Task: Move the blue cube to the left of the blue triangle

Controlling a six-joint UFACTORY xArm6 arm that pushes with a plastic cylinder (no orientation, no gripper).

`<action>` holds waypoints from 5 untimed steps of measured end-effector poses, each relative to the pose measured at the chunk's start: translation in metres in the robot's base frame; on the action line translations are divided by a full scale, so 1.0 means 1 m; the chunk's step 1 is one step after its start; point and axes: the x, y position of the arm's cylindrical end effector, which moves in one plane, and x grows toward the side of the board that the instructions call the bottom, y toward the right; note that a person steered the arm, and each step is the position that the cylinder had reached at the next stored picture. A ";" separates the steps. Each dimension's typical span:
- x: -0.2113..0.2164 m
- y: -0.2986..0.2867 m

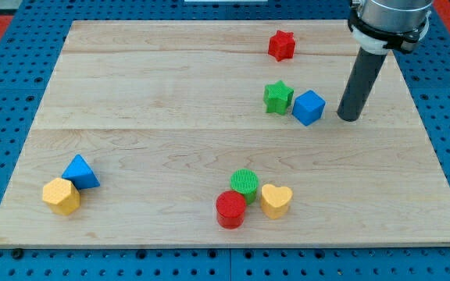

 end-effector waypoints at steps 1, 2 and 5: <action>-0.022 -0.049; -0.030 -0.103; -0.066 -0.128</action>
